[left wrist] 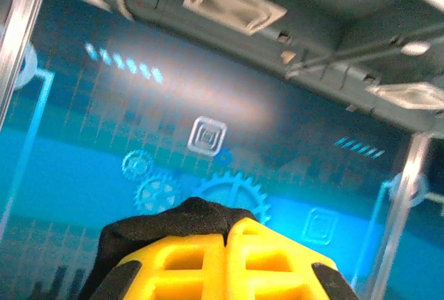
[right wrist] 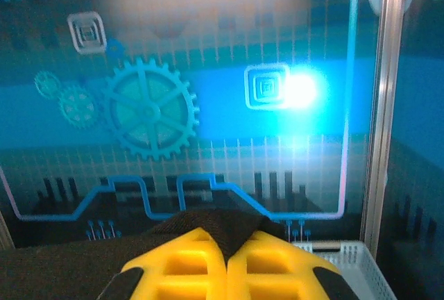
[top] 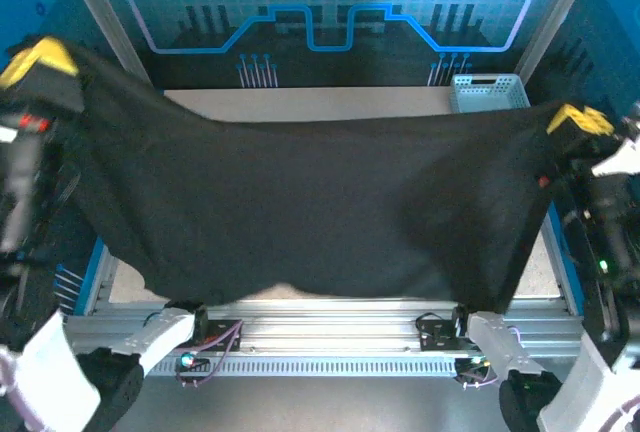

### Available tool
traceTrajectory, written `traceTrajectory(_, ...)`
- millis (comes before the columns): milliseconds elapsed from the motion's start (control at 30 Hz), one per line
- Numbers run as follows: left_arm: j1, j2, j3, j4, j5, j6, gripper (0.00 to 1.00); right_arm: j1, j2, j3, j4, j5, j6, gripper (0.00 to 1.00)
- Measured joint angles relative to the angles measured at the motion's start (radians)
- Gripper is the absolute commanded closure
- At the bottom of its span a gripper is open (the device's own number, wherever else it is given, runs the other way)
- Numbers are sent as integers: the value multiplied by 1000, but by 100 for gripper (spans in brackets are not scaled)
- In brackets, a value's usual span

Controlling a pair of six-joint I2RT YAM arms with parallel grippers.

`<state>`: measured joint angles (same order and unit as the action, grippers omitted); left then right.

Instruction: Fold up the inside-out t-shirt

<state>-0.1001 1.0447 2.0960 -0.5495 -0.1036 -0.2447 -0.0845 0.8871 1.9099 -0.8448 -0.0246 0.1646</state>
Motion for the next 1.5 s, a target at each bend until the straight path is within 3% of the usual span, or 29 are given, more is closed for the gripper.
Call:
traceTrajectory(300, 14, 424, -239, 192, -45, 68, 100, 12, 282, -338, 230, 43, -2, 100)
traceTrajectory(500, 37, 880, -163, 282, -44, 68, 100, 69, 718, -325, 420, 100, 1, 97)
traceTrajectory(567, 40, 1085, -17, 280, -36, 63, 98, 80, 953, -199, 449, 108, 11, 90)
traceTrajectory(600, 41, 1181, 73, 267, -33, 60, 92, 84, 1061, -121, 447, 109, 18, 86)
traceTrajectory(667, 42, 1421, 337, 230, -18, 54, 69, 87, 1320, 117, 426, 107, 35, 71)
traceTrajectory(767, 45, 1683, 631, 177, 13, 26, 44, 91, 1669, 522, 346, 109, 51, 58)
traceTrajectory(833, 48, 1725, 644, 134, 33, 2, 38, 95, 1823, 723, 267, 111, 61, 48)
traceTrajectory(900, 53, 1703, 565, 130, 50, -24, 32, 101, 1880, 807, 182, 119, 60, 45)
traceTrajectory(1000, 64, 1556, 329, 148, 77, -71, 26, 123, 1805, 711, 133, 138, 42, 44)
traceTrajectory(1167, 78, 1146, -103, 208, 113, -200, 23, 200, 1278, 20, 216, 152, 17, 39)
traceTrajectory(1300, 77, 714, -560, 407, 165, -371, 23, 227, 880, -372, 276, 150, 41, 36)
traceTrajectory(1367, 71, 542, -769, 484, 192, -451, 22, 206, 713, -552, 290, 153, 68, 35)
traceTrajectory(1500, 19, 359, -1108, 544, 227, -534, 22, 87, 526, -851, 280, 133, 128, 36)
